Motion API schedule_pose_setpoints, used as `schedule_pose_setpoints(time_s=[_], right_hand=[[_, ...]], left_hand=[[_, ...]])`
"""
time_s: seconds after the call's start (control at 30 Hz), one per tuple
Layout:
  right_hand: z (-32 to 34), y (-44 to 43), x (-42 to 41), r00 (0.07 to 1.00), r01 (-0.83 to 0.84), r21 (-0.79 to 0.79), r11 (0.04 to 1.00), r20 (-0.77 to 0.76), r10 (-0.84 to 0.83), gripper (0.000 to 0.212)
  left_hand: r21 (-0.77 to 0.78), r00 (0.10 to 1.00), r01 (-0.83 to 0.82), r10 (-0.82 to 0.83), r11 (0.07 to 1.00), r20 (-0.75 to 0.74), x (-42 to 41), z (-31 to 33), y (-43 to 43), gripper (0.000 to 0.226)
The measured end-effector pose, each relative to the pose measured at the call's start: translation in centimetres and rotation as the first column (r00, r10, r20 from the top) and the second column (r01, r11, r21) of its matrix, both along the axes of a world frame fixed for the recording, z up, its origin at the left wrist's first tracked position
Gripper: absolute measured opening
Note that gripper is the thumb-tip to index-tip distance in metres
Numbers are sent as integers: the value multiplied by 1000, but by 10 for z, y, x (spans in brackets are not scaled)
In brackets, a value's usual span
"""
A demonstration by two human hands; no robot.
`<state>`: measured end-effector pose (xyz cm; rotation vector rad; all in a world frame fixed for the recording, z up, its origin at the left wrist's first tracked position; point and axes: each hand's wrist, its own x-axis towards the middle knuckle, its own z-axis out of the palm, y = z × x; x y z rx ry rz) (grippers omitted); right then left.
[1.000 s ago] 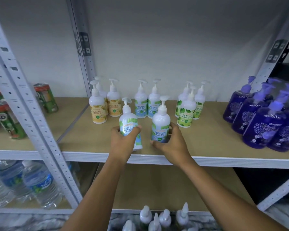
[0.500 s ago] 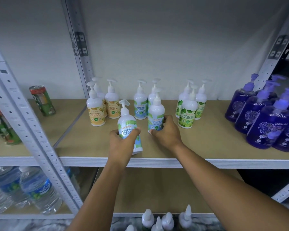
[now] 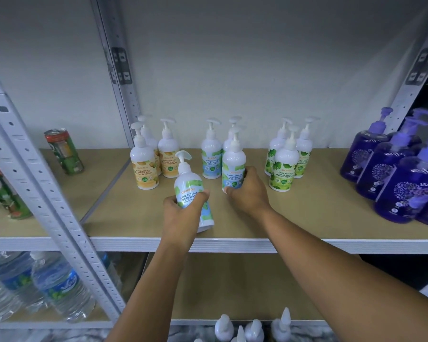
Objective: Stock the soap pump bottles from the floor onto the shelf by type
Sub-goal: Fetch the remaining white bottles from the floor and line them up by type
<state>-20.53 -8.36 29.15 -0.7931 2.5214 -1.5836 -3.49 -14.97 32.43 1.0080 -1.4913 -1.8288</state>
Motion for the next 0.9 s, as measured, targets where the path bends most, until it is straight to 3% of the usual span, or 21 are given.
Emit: schedule_pose_setpoints(time_s=[0.63,0.73,0.9], right_hand=[[10,2,1,999,6,29,1000,41,-8,49],[13,17,10,1000,2,106,994,28,-5,60],[4,53,28,990,-36,333,942,-115,79,57]], left_hand=[[-30,1000,15,-16,999,-10,0,-4,-1,55],[-57,999,26,-27,998,-17,1,-3,-1,53],[-219,996,65,-78,973,-51,3,-3,2,53]])
